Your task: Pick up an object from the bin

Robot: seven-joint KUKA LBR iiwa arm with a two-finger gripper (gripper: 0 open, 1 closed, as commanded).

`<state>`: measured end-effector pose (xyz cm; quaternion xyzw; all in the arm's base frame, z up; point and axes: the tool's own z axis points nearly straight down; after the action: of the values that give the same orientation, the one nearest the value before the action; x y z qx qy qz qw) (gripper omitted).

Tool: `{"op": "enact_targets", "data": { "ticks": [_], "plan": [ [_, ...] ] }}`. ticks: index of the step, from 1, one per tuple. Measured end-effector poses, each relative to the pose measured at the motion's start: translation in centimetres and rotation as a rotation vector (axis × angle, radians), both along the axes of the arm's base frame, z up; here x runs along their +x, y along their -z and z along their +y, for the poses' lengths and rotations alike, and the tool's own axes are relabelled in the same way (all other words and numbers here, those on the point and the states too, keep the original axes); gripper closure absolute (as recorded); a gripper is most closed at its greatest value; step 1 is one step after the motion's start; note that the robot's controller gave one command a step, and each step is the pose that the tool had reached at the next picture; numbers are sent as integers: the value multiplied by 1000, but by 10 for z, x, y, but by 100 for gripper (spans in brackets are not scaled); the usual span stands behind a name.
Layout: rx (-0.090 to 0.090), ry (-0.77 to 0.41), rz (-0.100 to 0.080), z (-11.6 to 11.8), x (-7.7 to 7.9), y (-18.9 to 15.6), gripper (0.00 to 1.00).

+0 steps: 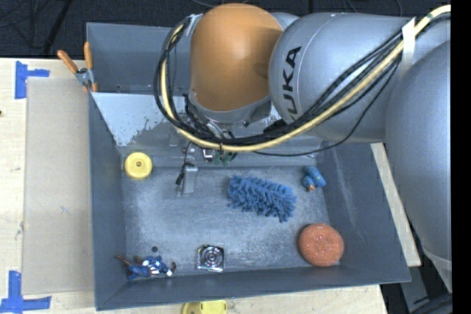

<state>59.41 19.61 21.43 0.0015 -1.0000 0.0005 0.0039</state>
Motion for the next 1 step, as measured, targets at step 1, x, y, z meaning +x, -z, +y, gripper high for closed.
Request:
{"op": "enact_targets", "data": {
  "ticks": [1],
  "plan": [
    [1, 3, -8, -1, 2, -5, 0]
  ]
}}
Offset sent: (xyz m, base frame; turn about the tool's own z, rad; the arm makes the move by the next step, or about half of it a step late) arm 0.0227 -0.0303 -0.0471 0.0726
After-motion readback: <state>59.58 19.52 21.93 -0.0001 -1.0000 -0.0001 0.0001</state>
